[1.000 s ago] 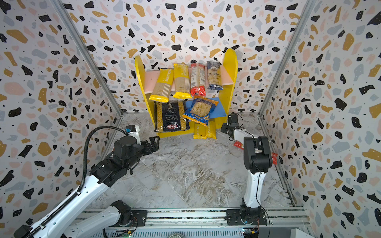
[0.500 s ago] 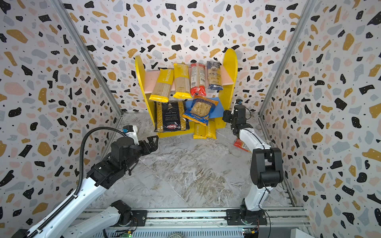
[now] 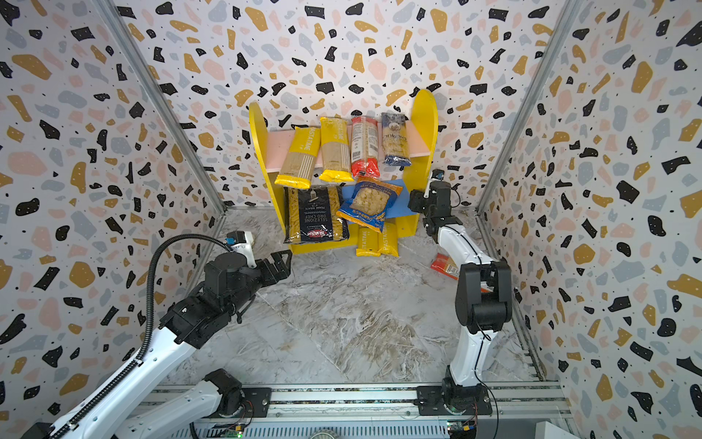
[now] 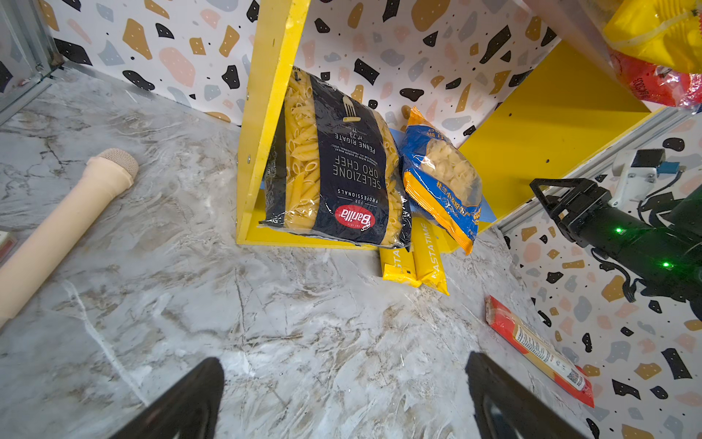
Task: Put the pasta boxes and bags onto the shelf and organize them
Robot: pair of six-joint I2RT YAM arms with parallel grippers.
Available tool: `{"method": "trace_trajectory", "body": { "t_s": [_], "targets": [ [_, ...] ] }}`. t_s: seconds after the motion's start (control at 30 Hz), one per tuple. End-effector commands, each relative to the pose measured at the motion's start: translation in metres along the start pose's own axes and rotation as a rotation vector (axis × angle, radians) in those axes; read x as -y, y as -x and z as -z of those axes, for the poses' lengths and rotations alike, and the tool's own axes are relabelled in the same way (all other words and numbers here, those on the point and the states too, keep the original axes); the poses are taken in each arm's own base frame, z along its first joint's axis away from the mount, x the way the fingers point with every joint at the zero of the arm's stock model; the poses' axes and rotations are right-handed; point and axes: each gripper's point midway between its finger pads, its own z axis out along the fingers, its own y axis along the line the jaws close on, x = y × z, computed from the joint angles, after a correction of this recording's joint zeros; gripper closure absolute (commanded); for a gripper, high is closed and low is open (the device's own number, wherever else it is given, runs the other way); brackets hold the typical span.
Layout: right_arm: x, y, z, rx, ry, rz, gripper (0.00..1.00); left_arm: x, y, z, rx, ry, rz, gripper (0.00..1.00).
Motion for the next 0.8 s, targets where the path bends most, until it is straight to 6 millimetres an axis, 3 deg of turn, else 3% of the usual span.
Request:
{"method": "trace_trajectory", "body": {
  "t_s": [0.0, 0.27, 0.33, 0.4, 0.53, 0.77],
  "targets": [
    [-0.001, 0.023, -0.005, 0.051, -0.008, 0.027, 0.33, 0.009, 0.019, 0.004, 0.052, -0.021, 0.019, 0.0],
    [-0.005, 0.028, -0.02, 0.072, 0.008, 0.031, 0.39, 0.009, 0.02, 0.001, 0.053, -0.012, 0.017, 0.0],
    [-0.006, 0.026, -0.02, 0.069, 0.008, 0.033, 0.5, 0.009, 0.019, 0.0, 0.048, -0.014, 0.016, 0.0],
    [-0.008, 0.025, -0.017, 0.071, 0.014, 0.039, 0.71, 0.01, 0.018, -0.001, 0.044, -0.017, 0.013, 0.0],
    [-0.011, 0.02, -0.009, 0.078, 0.033, 0.045, 0.91, 0.009, 0.018, -0.001, 0.045, -0.015, 0.013, 0.0],
    [-0.015, 0.016, -0.002, 0.075, 0.05, 0.045, 1.0, 0.008, 0.019, 0.004, 0.051, -0.015, 0.017, 0.0]
  ]
}}
